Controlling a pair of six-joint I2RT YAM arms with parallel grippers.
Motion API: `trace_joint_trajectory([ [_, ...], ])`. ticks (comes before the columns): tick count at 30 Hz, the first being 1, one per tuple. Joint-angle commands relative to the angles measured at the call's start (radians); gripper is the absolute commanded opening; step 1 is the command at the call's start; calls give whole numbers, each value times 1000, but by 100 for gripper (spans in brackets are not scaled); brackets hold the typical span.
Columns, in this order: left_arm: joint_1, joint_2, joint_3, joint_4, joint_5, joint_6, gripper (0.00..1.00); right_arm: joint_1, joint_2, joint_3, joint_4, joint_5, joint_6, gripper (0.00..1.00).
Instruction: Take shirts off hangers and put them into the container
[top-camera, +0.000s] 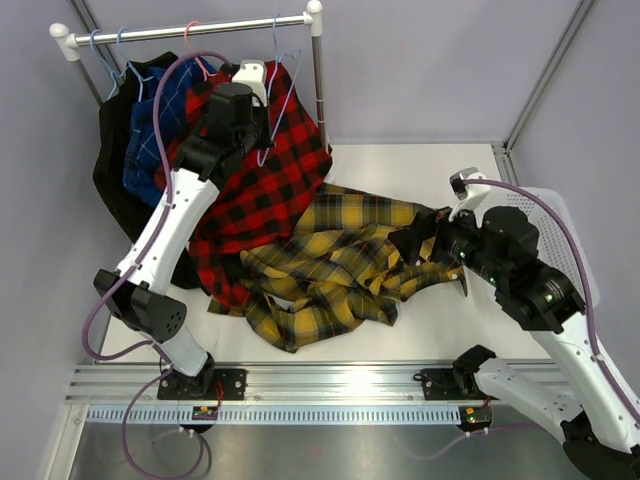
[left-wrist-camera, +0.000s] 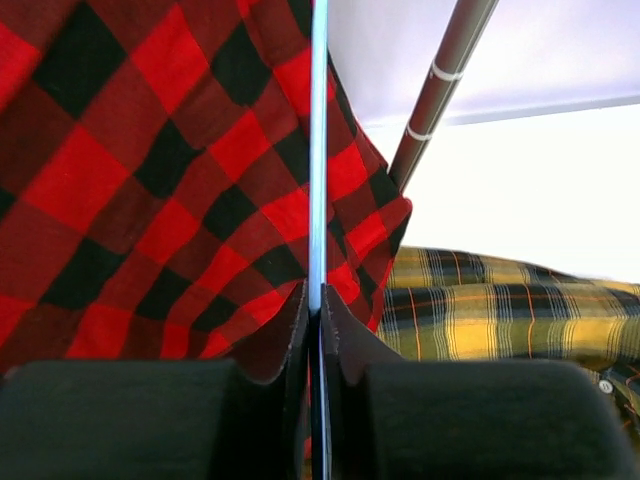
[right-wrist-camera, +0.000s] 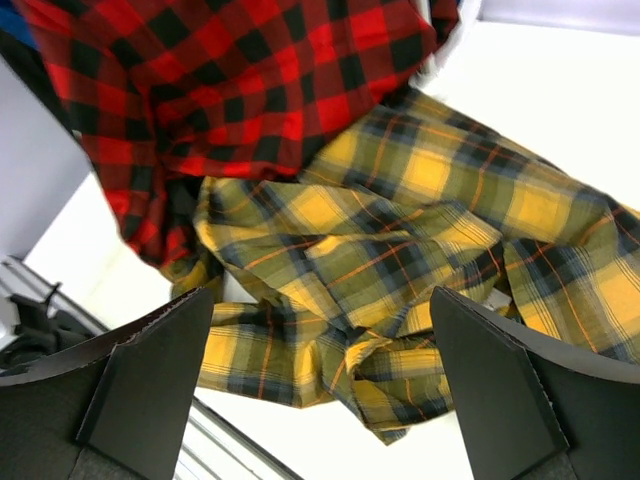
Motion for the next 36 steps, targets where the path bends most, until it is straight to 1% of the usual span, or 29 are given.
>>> trace_joint_trajectory([
  [1,9,-28,-24,79,39,-24,20,9,42,-26,19,41,-10,99],
  [3,9,-45,-61,80,37,-27,31,9,60,-49,23,41,-14,100],
  [4,9,-66,-72,79,37,-25,40,9,80,-58,29,55,-15,99],
  [5,9,-79,-92,79,37,-25,48,9,92,-66,40,67,-17,100],
  [7,9,-123,-106,77,36,-22,65,9,149,-73,46,72,-18,99],
  [8,9,-142,-112,77,30,-21,83,9,174,-70,45,79,-18,100],
  [10,9,-178,-132,76,21,-19,97,9,261,-55,45,85,-20,99],
  [11,9,-220,-141,76,15,-16,99,12,289,-47,46,92,-20,99],
  [15,9,-333,-211,68,15,-11,99,64,419,-29,107,141,-38,99],
  [17,9,-404,-253,54,5,-25,99,73,546,5,111,183,3,100],
  [18,7,-427,-253,48,5,-33,99,73,547,20,109,187,15,99],
  [19,9,-451,-293,48,14,-37,99,76,613,35,102,211,40,100],
  [24,9,-621,-457,45,28,-74,99,75,789,78,111,332,193,99],
  [25,9,-642,-483,42,30,-82,99,73,847,83,111,380,233,99],
  [27,9,-691,-541,30,50,-100,99,69,907,103,85,420,296,100],
  [28,9,-703,-555,24,62,-106,99,63,965,108,75,424,316,99],
  [31,9,-743,-606,8,71,-119,99,34,1046,97,89,395,391,99],
  [36,9,-774,-649,-2,82,-125,99,14,1122,92,100,383,453,99],
])
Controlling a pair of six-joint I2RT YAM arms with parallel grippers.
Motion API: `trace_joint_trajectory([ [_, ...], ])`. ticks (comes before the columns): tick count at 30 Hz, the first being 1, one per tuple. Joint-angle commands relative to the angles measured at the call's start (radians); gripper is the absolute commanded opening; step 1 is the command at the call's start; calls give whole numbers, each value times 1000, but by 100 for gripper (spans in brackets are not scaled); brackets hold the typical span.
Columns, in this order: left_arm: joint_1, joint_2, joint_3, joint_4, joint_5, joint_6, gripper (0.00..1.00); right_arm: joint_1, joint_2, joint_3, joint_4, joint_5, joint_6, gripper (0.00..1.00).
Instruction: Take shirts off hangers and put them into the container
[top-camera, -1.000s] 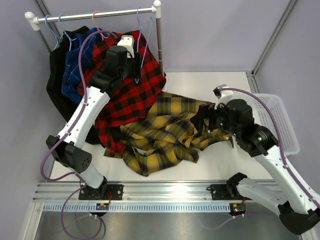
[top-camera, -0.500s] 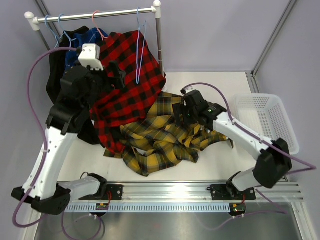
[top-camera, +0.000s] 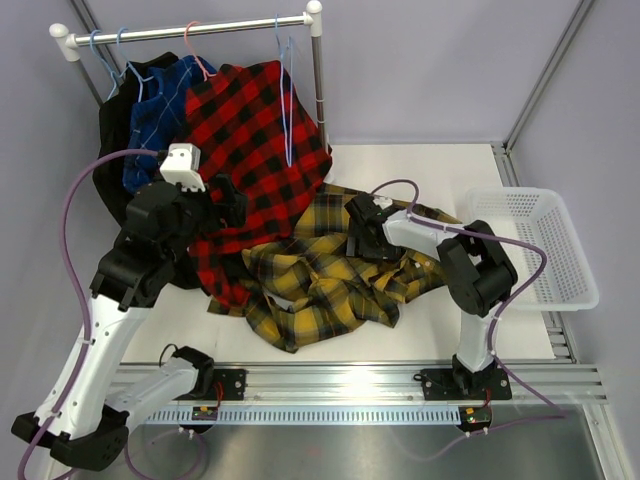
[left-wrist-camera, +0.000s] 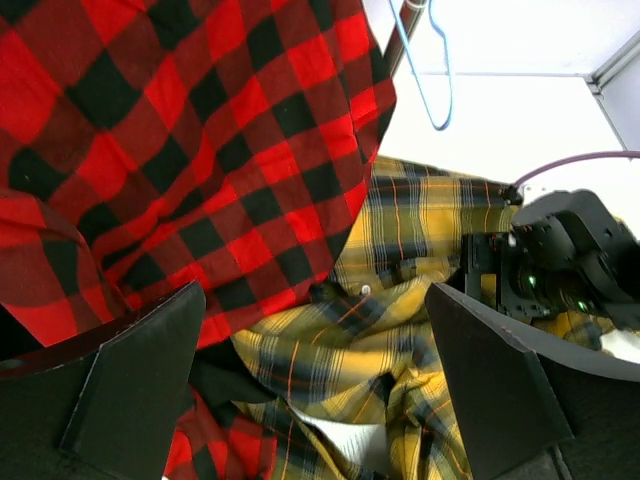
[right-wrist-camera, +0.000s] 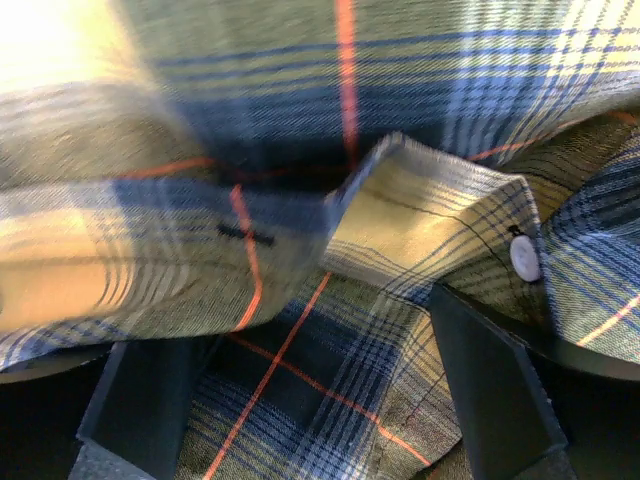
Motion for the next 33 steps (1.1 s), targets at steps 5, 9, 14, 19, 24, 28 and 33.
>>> trace_joint_trajectory([
  [5,5,-28,-8,25,32,-7,99,-28,59,-23,57,11,154,55],
  [9,5,-21,-3,27,32,1,99,-51,8,-90,127,-4,163,7],
  [14,5,-13,-2,29,38,4,99,-97,-173,-111,163,30,111,0],
  [19,5,-13,3,27,39,7,99,-147,-429,67,43,94,-45,0],
  [24,5,-15,12,27,45,7,99,-212,-536,378,-70,154,-197,0],
  [28,5,-16,17,27,44,10,99,-226,-544,636,-124,191,-314,0],
  [33,5,-19,23,27,45,10,99,-235,-494,1009,-173,305,-475,0],
])
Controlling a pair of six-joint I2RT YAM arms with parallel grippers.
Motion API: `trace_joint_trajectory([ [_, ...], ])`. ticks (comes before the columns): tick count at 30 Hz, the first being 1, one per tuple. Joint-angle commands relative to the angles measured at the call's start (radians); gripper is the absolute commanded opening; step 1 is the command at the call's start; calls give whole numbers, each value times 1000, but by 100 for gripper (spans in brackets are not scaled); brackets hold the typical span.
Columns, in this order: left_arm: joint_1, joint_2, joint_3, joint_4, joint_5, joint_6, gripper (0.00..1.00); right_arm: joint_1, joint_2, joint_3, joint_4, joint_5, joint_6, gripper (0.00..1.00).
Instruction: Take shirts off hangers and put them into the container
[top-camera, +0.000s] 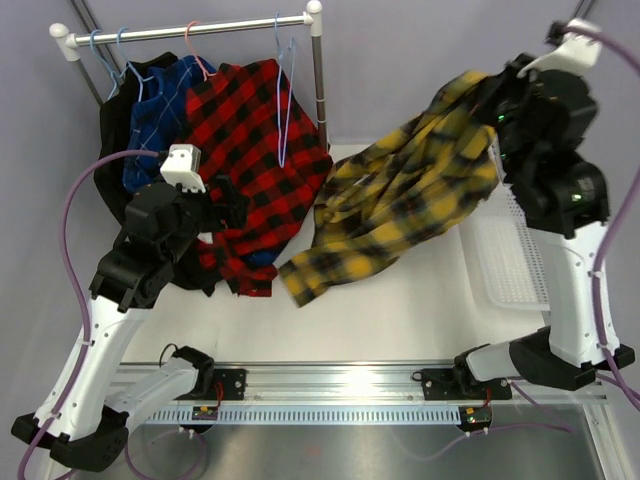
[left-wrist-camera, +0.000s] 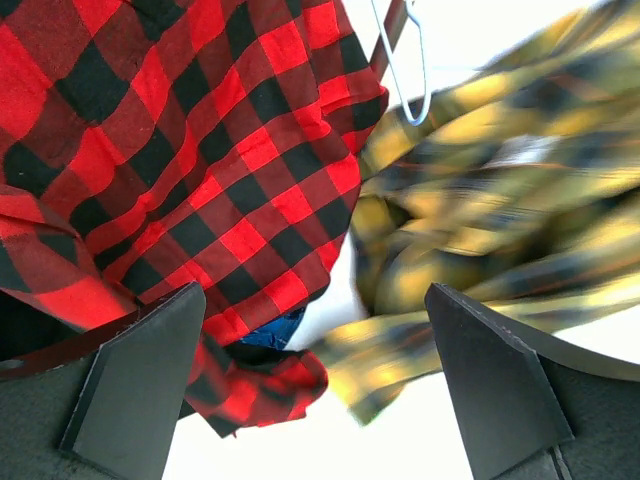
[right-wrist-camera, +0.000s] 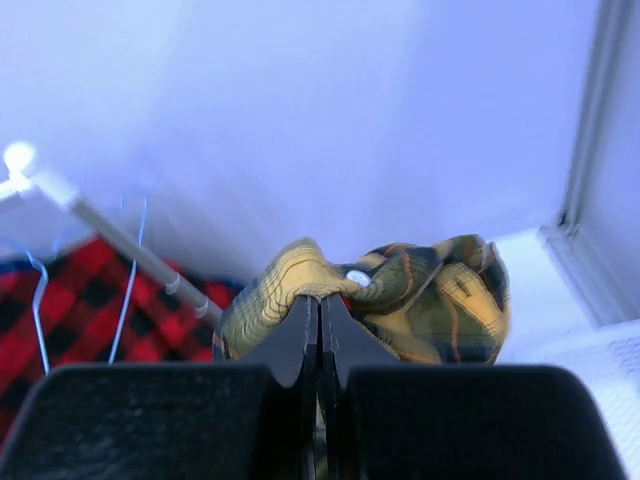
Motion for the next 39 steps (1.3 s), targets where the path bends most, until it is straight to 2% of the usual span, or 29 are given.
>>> trace_joint_trajectory([
  [1,5,-10,36,28,23,12,99,-20,25,210,-16,152,-172,0],
  [4,5,-3,36,28,26,10,99,-27,47,364,54,246,-288,0],
  [7,5,7,42,28,39,7,99,-47,44,386,236,355,-527,0],
  [10,4,19,45,30,46,7,99,-69,35,357,416,416,-655,0],
  [14,5,29,47,30,52,3,99,-153,18,265,478,433,-683,0],
  [16,5,32,45,30,57,3,99,-220,-28,120,469,433,-634,0],
  [18,5,38,42,30,63,0,99,-277,-84,3,405,387,-473,0],
  [19,5,41,38,28,71,-3,99,-337,-105,-122,384,376,-411,0],
  [21,5,44,33,30,80,-10,99,-391,-147,-238,300,326,-222,0],
  [22,5,47,30,30,88,-14,99,-438,-161,-360,282,313,-167,0],
  [25,5,50,25,30,100,-19,99,-471,-226,-560,248,278,19,0],
  [28,5,53,16,30,106,-20,99,-526,-254,-831,205,228,196,0],
  [31,5,53,4,31,112,-22,99,-654,-214,-961,169,71,355,0],
  [34,5,53,-4,31,112,-23,99,-681,-140,-995,145,-18,391,0],
  [39,5,56,-13,31,111,-23,99,-705,87,-963,53,-128,444,0],
])
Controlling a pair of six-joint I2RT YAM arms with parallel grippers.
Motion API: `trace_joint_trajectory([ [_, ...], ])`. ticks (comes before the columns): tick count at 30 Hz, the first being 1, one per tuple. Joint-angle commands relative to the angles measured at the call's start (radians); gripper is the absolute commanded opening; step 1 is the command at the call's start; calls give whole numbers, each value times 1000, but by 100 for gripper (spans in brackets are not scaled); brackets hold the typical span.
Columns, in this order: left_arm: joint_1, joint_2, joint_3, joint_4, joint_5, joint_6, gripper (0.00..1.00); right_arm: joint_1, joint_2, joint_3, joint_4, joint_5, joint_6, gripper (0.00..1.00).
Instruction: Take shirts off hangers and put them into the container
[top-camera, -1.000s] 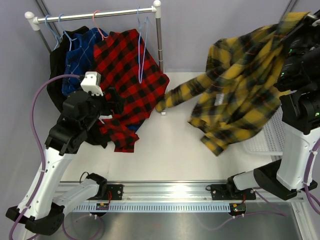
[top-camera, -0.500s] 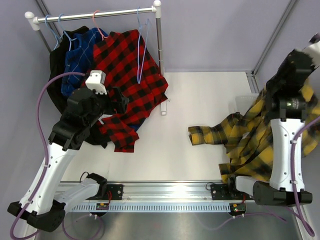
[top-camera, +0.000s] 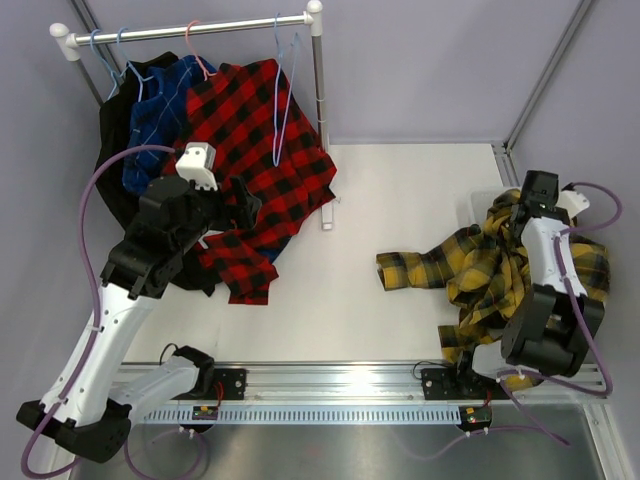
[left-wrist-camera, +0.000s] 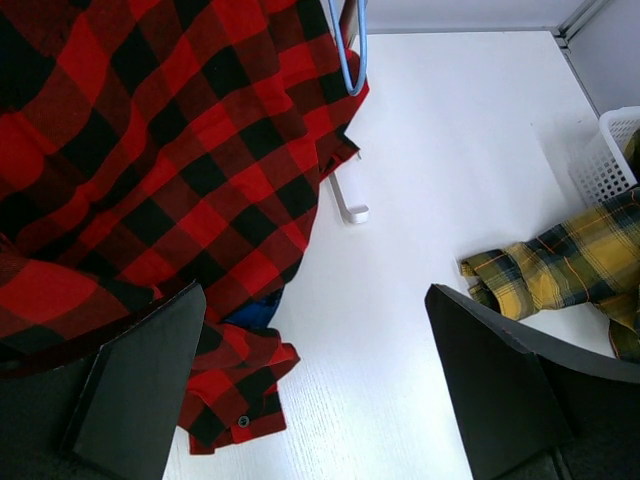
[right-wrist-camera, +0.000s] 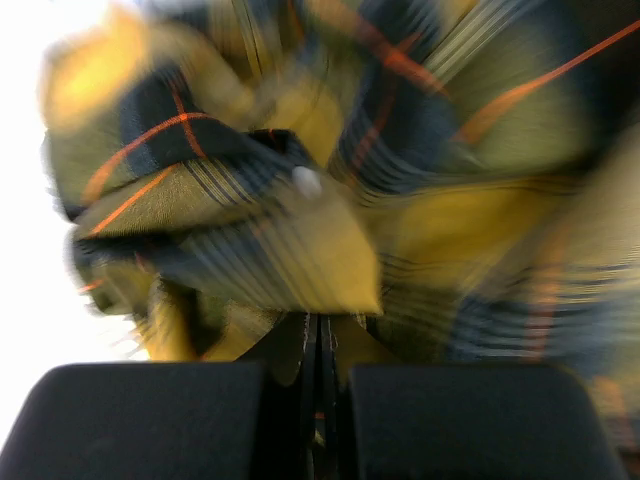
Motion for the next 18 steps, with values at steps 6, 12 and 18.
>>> trace_joint_trajectory([
  [6,5,-12,-8,27,17,-6,99,-14,96,95,-100,-70,63,21],
  [12,5,-4,7,27,28,-6,99,12,-92,204,-78,-105,-109,81],
  [18,5,10,18,27,36,-6,99,337,-137,230,-104,-74,-235,92],
])
